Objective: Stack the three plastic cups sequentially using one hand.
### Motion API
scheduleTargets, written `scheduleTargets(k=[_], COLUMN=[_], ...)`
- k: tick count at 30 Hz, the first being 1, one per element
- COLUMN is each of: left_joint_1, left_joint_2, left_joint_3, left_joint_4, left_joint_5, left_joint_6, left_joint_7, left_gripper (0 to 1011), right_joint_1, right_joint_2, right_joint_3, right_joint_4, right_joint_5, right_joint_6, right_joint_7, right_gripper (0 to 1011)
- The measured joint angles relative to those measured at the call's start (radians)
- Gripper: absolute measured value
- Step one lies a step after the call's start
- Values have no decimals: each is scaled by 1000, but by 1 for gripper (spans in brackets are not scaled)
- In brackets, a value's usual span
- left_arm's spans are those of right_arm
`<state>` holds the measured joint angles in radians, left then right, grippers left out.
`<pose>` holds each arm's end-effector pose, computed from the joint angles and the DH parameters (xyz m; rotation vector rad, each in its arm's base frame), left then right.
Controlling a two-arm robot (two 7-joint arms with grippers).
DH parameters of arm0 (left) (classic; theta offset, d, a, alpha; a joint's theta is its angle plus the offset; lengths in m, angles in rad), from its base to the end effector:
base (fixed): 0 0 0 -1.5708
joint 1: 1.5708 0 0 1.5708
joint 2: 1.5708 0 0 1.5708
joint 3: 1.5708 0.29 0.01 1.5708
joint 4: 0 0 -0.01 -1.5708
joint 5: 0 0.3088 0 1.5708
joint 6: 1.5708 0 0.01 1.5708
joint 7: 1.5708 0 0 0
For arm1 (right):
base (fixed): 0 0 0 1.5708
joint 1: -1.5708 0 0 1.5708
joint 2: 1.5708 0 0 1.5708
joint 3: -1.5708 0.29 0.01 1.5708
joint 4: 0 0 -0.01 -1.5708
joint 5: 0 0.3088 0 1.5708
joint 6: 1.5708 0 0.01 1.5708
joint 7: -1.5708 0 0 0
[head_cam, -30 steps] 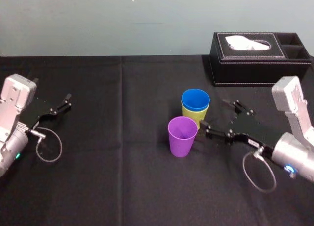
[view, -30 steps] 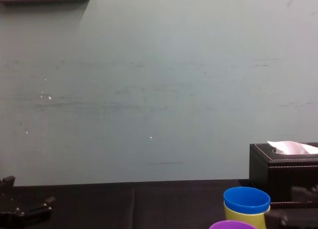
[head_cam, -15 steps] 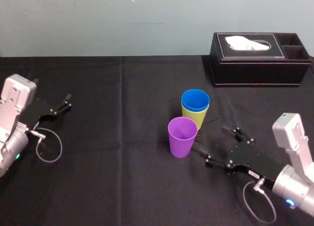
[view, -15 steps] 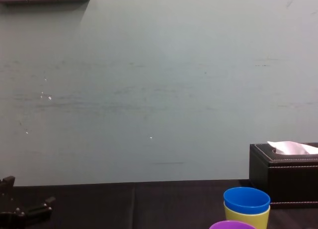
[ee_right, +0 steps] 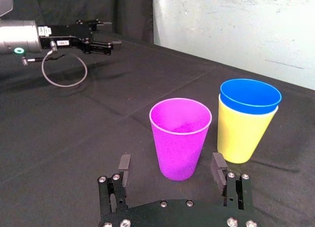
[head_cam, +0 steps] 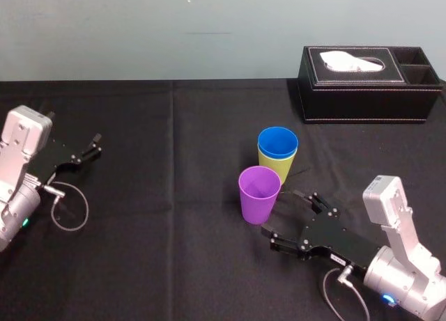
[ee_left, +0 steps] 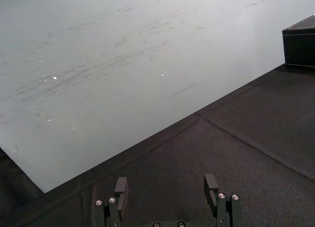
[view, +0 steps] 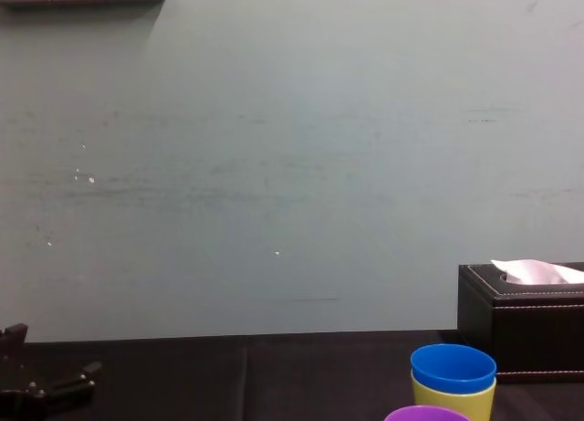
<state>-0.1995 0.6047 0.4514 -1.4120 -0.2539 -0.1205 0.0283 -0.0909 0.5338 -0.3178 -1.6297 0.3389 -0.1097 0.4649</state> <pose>0.3581 0.0827 -0.3023 0.3045 -0.2850 1.2480 0.2845 -0.0544 -0.3204 -0.1653 -0.0266 -0.7735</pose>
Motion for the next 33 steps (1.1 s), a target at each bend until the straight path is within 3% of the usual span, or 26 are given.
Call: scheduleTargets(k=[14, 33], left_joint_1=[0, 0], left_joint_2=[0, 0], left_joint_3=[0, 0], left_joint_4=[0, 0], left_joint_5=[0, 0], left_joint_6=[0, 0], left_joint_7=[0, 0], left_gripper=[1011, 1011], right_joint_1=[75, 158], right_joint_2=[-61, -110], right_joint_3=[-28, -56], right_joint_4=[71, 151], right_joint_5=[5, -44], right_joint_6=[-5, -8], right_joint_7=[21, 0], right_gripper=[1004, 1004])
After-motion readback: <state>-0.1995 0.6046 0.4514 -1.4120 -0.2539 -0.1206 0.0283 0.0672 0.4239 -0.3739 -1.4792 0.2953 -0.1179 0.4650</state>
